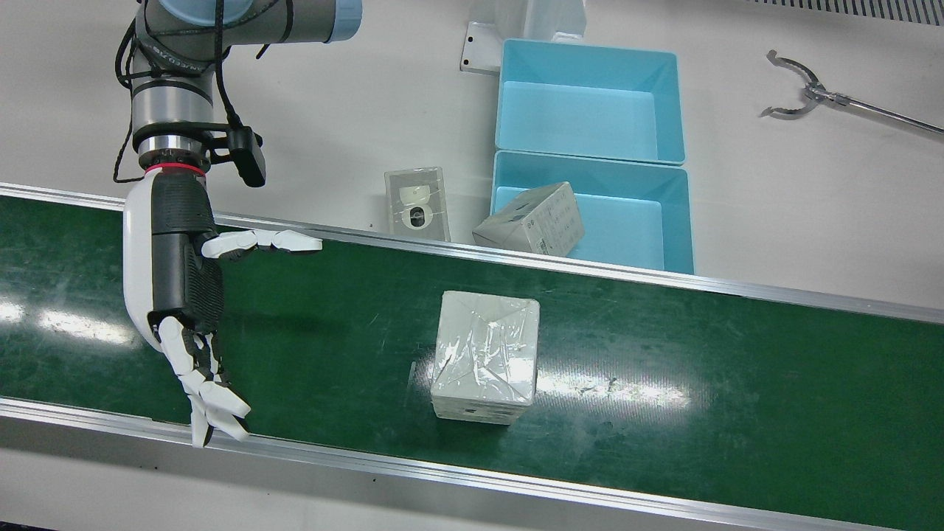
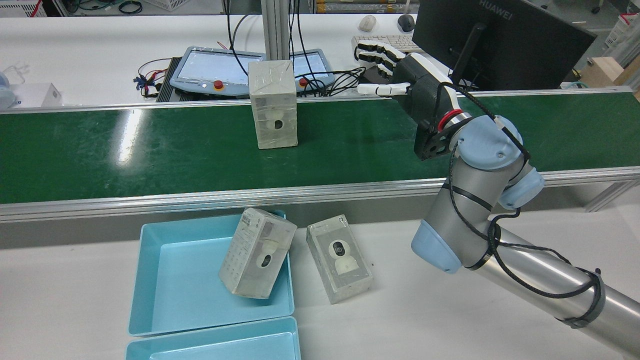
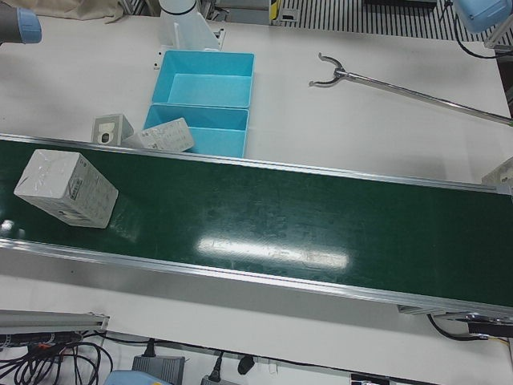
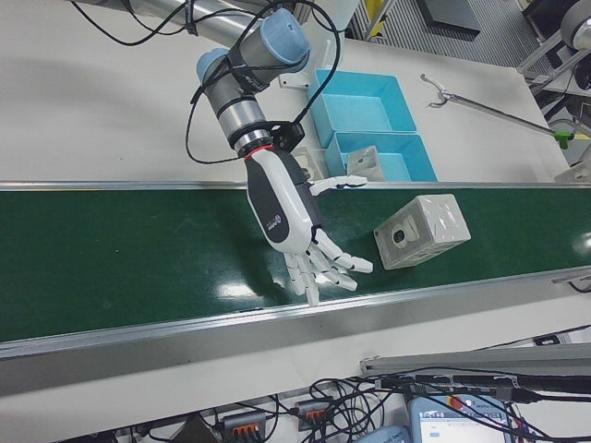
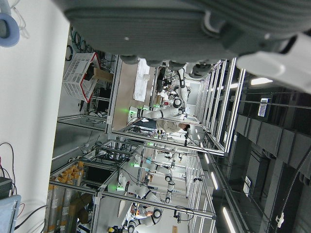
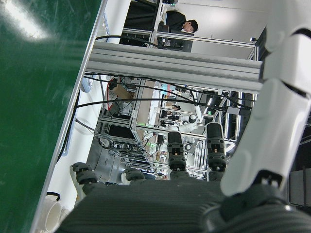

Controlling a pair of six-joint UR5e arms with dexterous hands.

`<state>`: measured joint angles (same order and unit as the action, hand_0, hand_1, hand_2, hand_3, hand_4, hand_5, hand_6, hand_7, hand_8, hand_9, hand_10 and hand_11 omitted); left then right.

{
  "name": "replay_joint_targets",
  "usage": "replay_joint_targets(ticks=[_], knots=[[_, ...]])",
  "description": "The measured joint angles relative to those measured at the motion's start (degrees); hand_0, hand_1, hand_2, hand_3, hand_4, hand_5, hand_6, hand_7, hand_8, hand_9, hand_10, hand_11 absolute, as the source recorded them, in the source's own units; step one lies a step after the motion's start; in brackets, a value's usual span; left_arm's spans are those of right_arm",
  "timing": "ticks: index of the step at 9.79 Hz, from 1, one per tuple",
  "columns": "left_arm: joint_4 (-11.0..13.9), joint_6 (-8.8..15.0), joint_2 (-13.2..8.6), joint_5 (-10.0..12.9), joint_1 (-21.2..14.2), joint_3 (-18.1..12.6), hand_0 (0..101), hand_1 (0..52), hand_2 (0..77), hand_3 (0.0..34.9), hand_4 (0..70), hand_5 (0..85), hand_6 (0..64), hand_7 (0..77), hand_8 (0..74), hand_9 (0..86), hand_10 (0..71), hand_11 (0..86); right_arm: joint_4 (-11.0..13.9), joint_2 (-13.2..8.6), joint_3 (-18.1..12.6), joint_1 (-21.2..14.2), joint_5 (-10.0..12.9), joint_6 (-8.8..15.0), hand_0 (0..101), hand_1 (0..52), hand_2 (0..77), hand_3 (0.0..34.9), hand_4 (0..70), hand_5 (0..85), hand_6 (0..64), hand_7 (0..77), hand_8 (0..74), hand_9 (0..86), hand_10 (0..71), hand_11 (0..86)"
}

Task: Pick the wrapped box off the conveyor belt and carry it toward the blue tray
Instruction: 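Hold the right hand in place as the wrapped box approaches, then close the right hand fingers around the wrapped white box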

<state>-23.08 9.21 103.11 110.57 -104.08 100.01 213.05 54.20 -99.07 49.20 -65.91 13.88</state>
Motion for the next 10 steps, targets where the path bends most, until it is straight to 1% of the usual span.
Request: replay_joint_targets(ticks=[3,10], knots=[[0.0,0.0,0.0,0.0,0.0,0.0,0,0.0,1.1,0.0,0.0,0.5,0.0,0.5,0.5,0.0,0.5,0.0,-0.2,-0.4,0.3,-0.3,0.0,0.0,41,9.3,14.7,29.9,12.0,20.2,0.0,17.5,0.0,1.6,4.4,7.1],[0.0,0.0,0.0,0.0,0.0,0.0,0,0.0,1.1,0.0,0.0,0.5,0.0,0.5,0.5,0.0,0.5,0.0,-0.2,-0.5,0.4,-0.6,0.0,0.0,41,9.3,14.7,29.9,12.0,19.6,0.0,17.5,0.0,1.6,4.4,7.1]])
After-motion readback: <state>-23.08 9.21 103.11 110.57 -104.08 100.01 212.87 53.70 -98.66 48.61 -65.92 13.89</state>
